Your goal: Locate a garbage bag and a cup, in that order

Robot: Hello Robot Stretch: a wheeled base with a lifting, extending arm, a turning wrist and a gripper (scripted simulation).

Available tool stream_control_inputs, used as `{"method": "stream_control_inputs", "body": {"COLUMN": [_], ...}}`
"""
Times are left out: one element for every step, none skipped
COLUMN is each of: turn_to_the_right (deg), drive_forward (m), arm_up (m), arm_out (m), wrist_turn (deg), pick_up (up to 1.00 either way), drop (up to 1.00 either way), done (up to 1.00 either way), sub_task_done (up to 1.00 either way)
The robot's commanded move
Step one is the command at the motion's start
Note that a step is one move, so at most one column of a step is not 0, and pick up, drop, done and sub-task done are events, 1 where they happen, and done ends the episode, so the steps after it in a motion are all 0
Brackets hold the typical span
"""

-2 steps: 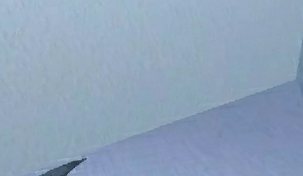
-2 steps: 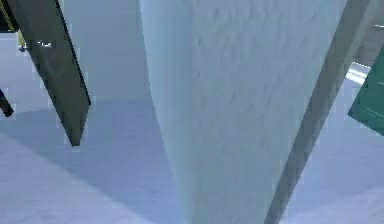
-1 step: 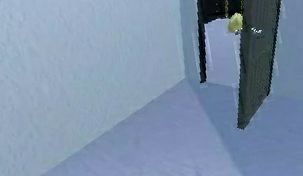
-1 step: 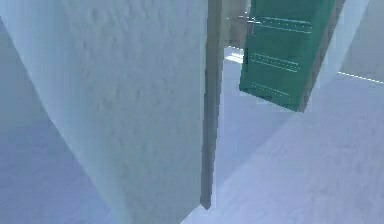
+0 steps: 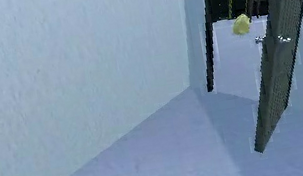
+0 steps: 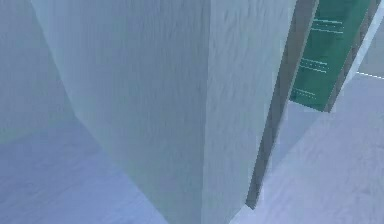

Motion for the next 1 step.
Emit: {"method": "stream_control_inputs", "body": {"turn_to_the_right": [15.0], "drive_forward": [0.00], "arm_up": [0.00], "arm_out": [0.00], "wrist_turn": [0.0], "pick_up": [0.00], "drop": [0.00], "done": [0.00], "sub_task_done": [0.00]}}
